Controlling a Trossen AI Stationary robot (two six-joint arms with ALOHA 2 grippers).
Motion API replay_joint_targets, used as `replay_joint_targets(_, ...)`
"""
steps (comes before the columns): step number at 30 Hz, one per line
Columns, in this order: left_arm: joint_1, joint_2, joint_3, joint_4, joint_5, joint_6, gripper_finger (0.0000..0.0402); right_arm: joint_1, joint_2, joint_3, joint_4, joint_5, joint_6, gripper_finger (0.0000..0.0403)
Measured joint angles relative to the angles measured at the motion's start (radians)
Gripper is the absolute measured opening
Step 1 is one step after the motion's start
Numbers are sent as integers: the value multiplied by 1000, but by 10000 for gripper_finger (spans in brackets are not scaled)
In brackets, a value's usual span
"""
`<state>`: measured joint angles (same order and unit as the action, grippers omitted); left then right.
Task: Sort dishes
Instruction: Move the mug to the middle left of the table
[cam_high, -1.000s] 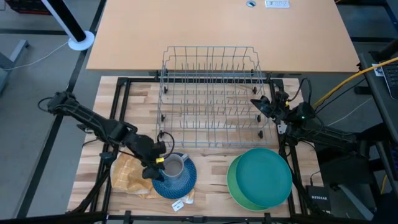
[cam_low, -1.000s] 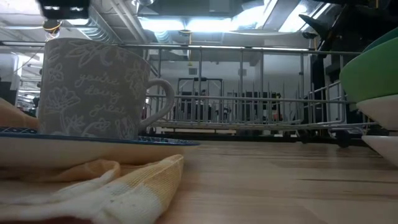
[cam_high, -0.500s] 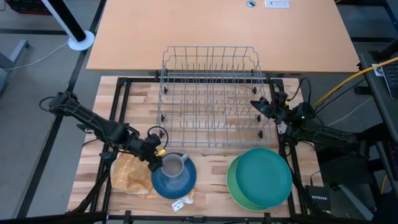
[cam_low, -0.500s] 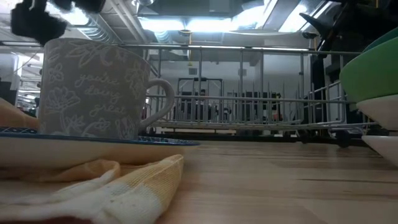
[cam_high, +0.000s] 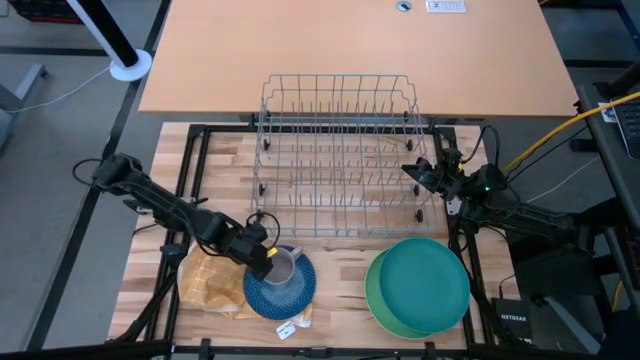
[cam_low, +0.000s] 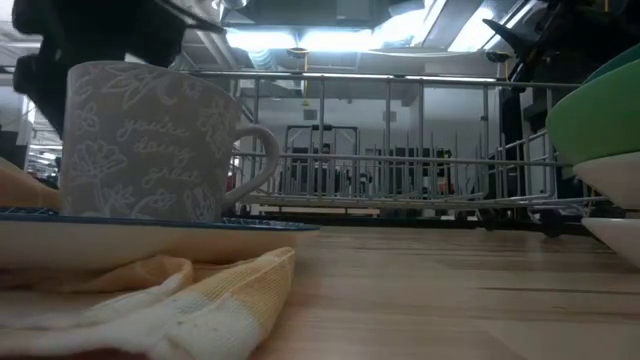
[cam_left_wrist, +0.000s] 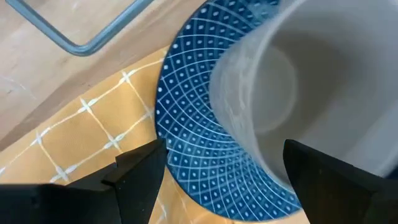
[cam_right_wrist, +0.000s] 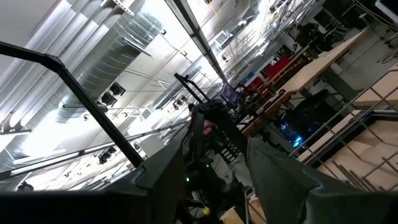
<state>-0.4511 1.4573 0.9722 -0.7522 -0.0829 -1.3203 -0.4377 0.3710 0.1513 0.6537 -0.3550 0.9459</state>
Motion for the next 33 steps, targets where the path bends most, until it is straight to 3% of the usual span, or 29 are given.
replay_joint_targets(11, 1, 87, 2, 138, -31, -81, 311, 0, 0, 0, 0, 2, 0, 183)
replay_joint_targets(23, 2, 89, 0, 152, -44, -12, 308, 0, 0, 0, 0, 2, 0, 183)
replay_joint_targets(28, 3, 91, -2, 204, -36, 35, 276, 0, 0, 0, 0, 2, 0, 183)
replay_joint_targets(33, 3, 91, -2, 213, -22, 27, 206, 0, 0, 0, 0, 2, -1, 183)
